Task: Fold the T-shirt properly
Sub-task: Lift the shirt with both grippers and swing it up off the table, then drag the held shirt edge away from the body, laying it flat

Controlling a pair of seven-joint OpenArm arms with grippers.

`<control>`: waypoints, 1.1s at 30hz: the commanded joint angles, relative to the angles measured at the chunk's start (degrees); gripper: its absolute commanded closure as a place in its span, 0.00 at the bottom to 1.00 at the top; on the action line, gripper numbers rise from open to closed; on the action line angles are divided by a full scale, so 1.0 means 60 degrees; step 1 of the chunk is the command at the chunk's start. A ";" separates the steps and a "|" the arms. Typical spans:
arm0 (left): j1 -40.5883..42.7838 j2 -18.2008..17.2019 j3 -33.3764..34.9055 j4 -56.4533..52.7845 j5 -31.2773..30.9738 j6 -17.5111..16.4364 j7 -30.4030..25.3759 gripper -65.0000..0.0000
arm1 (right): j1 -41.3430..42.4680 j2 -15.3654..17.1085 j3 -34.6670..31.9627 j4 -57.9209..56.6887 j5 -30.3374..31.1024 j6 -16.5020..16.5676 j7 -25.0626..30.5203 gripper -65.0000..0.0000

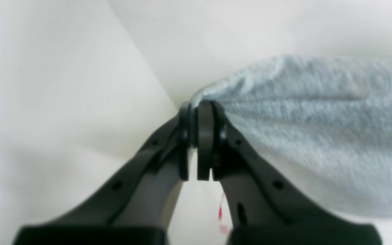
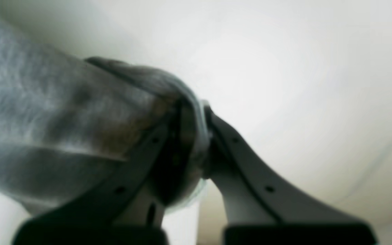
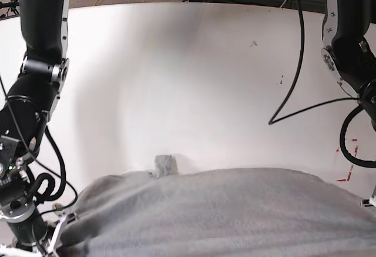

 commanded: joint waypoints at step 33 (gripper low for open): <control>0.7995 0.1111 -0.2752 0.1185 0.0090 -0.2861 -0.0311 1.00 | -0.8834 -0.2438 0.3621 0.1929 0.0054 0.0009 0.0187 1.00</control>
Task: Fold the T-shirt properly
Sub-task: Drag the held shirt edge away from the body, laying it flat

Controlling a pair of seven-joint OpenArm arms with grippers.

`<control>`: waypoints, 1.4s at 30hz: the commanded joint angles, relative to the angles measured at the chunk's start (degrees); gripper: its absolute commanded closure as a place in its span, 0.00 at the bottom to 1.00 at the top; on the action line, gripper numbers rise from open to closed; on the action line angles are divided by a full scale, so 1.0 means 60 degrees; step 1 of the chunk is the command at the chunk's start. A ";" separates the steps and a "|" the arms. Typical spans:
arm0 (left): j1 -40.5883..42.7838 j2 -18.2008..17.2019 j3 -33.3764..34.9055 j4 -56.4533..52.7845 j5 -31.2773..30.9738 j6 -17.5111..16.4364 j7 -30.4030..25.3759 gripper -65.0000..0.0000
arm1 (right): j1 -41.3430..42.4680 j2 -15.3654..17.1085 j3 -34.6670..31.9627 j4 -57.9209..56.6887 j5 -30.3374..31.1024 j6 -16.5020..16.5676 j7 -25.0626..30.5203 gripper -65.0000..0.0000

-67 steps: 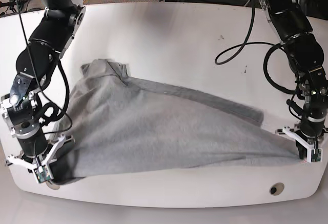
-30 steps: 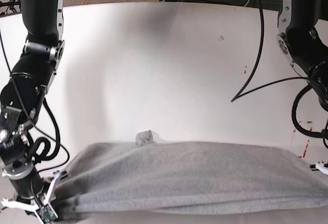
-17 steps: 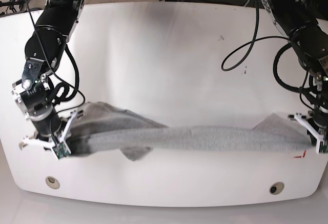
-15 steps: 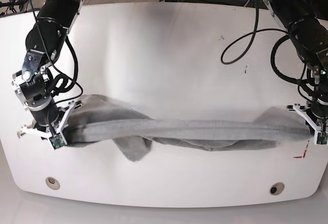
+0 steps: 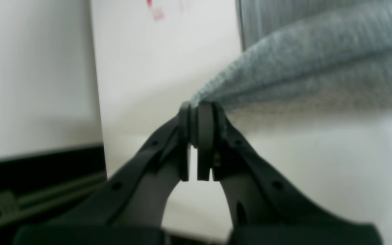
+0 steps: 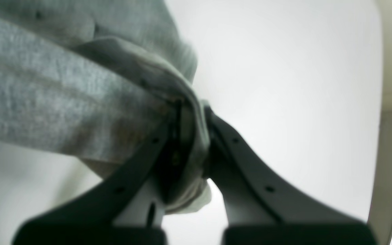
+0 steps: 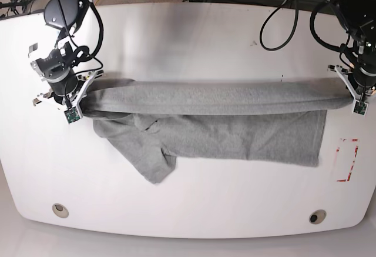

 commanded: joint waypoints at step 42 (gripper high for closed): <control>0.3049 -0.1084 -0.0279 -0.0234 0.0105 -0.0261 -0.0909 1.00 | -0.3769 -0.1008 0.1813 0.0126 0.1171 0.0006 0.0191 0.74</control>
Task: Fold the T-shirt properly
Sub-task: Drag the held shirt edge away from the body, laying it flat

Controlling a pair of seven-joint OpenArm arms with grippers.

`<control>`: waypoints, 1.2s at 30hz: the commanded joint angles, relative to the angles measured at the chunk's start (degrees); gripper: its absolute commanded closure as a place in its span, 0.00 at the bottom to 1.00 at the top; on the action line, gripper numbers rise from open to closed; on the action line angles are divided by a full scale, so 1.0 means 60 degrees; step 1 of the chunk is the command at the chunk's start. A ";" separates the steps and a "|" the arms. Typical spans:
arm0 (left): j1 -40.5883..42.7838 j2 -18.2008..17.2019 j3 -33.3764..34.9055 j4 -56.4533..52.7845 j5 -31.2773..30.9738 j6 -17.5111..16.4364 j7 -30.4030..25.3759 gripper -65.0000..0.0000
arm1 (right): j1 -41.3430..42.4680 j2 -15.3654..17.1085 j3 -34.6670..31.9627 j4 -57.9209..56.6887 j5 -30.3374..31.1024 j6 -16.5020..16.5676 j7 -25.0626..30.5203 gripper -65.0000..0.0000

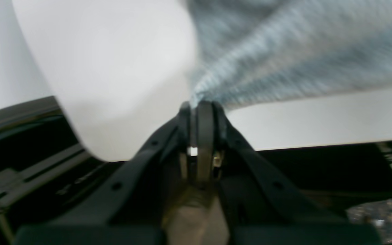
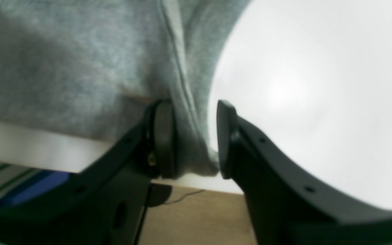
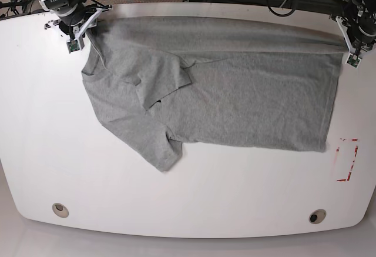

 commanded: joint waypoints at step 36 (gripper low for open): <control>0.0132 -0.0037 -0.0804 0.0240 -0.0453 0.0093 0.0603 0.19 | -0.0446 0.0619 0.0365 -0.0471 0.0046 -0.0016 0.0129 0.59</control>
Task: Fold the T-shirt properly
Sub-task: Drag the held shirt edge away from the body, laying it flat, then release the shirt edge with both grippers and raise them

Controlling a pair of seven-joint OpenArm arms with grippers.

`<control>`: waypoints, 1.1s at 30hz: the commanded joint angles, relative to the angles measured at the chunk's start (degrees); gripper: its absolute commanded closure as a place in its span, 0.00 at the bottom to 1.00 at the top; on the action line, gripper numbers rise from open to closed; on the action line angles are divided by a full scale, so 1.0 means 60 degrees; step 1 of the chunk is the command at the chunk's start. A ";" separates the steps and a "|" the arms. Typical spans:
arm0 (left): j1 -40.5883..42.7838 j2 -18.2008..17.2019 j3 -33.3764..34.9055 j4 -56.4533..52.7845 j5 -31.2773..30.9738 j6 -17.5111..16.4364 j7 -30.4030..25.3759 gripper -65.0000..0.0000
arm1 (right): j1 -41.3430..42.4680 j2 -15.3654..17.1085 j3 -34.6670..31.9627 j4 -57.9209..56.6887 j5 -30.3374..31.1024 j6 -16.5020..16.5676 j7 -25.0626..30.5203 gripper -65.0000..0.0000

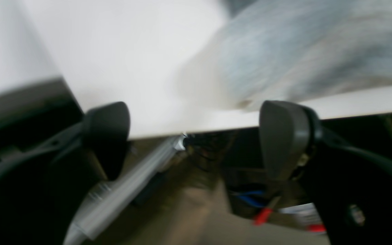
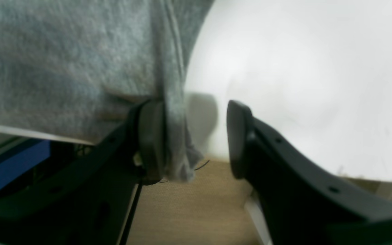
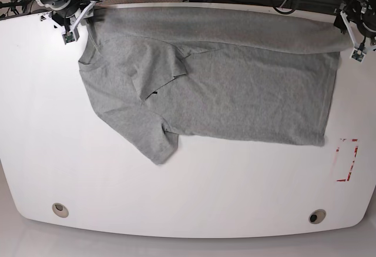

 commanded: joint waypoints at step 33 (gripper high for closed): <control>-0.0756 0.0864 -0.0938 -0.1170 -0.3271 0.0060 0.1335 0.20 | 0.0123 -0.0144 0.0146 0.0199 0.0028 -0.0053 0.0067 0.59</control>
